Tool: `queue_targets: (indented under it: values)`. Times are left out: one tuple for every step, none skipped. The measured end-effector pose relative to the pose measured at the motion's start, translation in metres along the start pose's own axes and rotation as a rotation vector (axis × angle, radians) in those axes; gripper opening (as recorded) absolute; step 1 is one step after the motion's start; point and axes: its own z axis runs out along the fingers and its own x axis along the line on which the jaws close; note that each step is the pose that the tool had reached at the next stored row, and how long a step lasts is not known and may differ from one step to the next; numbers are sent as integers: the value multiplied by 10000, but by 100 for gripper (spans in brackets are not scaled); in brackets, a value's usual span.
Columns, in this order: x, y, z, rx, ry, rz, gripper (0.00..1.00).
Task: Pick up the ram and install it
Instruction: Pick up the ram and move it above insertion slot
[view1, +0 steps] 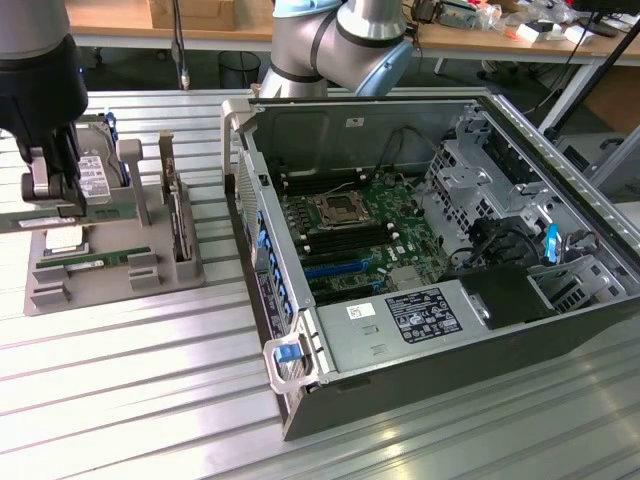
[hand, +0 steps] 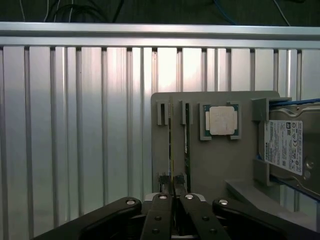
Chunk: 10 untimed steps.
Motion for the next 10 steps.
queue_targets:
  values:
    - [-1, 1, -12, 0, 0, 0, 12]
    - [-1, 1, -21, 0, 0, 0, 12]
    - [-2, 2, -40, -1, 1, 0, 12]
    - [-2, 3, -66, -1, 1, 0, 12]
    - [-3, 4, -77, -1, 1, 0, 12]
    - [-3, 4, -91, 0, 0, 0, 12]
    - [-4, 5, -114, -2, 1, 0, 12]
    - [-5, 6, -137, 0, 0, 0, 12]
    - [-5, 7, -146, 0, 0, 0, 12]
    - [-6, 7, -165, 0, 0, 0, 12]
